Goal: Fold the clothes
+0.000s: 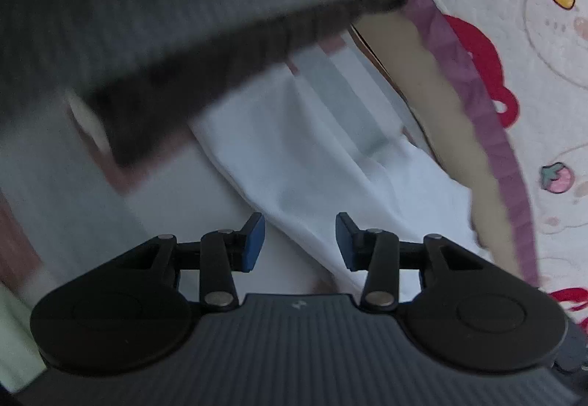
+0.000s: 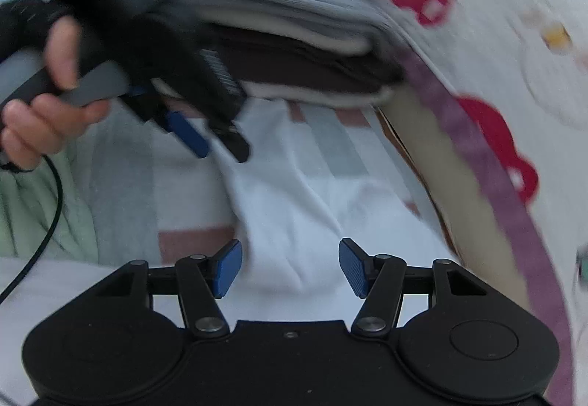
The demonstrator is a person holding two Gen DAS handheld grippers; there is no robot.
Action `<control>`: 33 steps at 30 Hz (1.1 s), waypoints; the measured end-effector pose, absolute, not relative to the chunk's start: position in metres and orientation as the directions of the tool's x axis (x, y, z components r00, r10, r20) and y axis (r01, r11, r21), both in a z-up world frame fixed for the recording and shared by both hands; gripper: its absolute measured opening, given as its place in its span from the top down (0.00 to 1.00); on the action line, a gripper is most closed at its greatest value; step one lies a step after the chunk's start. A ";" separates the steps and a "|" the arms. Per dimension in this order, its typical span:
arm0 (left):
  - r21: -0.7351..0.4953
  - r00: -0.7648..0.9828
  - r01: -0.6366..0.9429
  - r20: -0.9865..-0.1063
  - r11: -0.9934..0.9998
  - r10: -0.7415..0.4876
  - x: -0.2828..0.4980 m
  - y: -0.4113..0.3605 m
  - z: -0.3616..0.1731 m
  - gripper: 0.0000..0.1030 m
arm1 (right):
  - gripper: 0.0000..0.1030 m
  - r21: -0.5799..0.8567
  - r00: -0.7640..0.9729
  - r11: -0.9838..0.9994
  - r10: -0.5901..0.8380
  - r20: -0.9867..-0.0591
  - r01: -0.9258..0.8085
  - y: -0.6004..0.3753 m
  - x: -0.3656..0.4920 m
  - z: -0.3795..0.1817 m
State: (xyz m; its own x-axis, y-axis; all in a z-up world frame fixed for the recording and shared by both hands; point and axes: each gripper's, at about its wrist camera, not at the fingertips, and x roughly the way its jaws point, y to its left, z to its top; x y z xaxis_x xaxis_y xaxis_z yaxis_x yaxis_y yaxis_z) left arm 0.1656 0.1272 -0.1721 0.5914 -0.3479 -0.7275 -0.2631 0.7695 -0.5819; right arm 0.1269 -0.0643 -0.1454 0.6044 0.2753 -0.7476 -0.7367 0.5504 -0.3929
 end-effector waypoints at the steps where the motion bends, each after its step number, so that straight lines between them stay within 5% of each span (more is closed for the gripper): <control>1: -0.579 0.588 -0.262 -0.730 0.772 -0.348 0.166 0.128 -0.174 0.60 | 0.38 -0.398 0.596 0.527 0.282 -0.752 -0.751 -0.056 0.128 -0.151; 5: -0.524 0.620 -0.304 -0.743 0.795 -0.252 0.154 0.128 -0.165 0.60 | 0.46 -0.470 0.615 0.467 0.228 -0.754 -0.749 -0.035 0.146 -0.178; 7: -0.476 0.638 -0.258 -0.738 0.841 -0.222 0.155 0.118 -0.156 0.60 | 0.97 -0.448 0.620 0.523 0.214 -0.755 -0.725 -0.040 0.158 -0.173; 10: -0.464 0.638 -0.235 -0.736 0.854 -0.224 0.158 0.113 -0.154 0.60 | 0.97 -0.217 0.596 0.741 0.292 -0.748 -0.635 -0.075 0.175 -0.138; 14: -0.530 0.661 -0.230 -0.700 0.816 -0.269 0.158 0.116 -0.151 0.61 | 0.97 -0.100 0.701 0.906 0.244 -0.670 -0.410 -0.139 0.178 -0.098; 18: -0.579 0.659 -0.189 -0.673 0.793 -0.335 0.163 0.105 -0.158 0.61 | 0.96 -0.203 0.759 0.969 -0.027 -0.651 -0.139 -0.203 0.159 -0.092; 21: -0.611 0.600 -0.042 -0.648 0.790 -0.470 0.174 0.082 -0.164 0.57 | 0.94 -0.232 0.645 0.973 -0.178 -0.743 0.002 -0.249 0.151 -0.118; 25: -0.489 0.525 0.183 -0.685 0.853 -0.505 0.172 0.027 -0.168 0.55 | 0.62 -0.255 0.629 0.961 -0.265 -0.731 0.108 -0.282 0.133 -0.136; 29: -0.281 0.533 0.395 -0.705 0.875 -0.467 0.164 -0.022 -0.169 0.55 | 0.60 -0.387 0.734 0.916 -0.188 -0.653 -0.109 -0.256 0.112 -0.131; 33: -0.115 0.583 0.474 -0.702 0.873 -0.409 0.158 -0.045 -0.172 0.53 | 0.46 -0.517 0.784 0.760 -0.015 -0.621 -0.395 -0.216 0.089 -0.141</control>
State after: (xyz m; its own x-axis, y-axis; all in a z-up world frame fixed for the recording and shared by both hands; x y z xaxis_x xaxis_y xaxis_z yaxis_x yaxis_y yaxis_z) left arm 0.1581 -0.0450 -0.1720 0.5827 -0.4087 -0.7025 0.4742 0.8729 -0.1145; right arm 0.0888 -0.2159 -0.1409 0.7838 -0.0153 -0.6208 -0.3945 0.7598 -0.5168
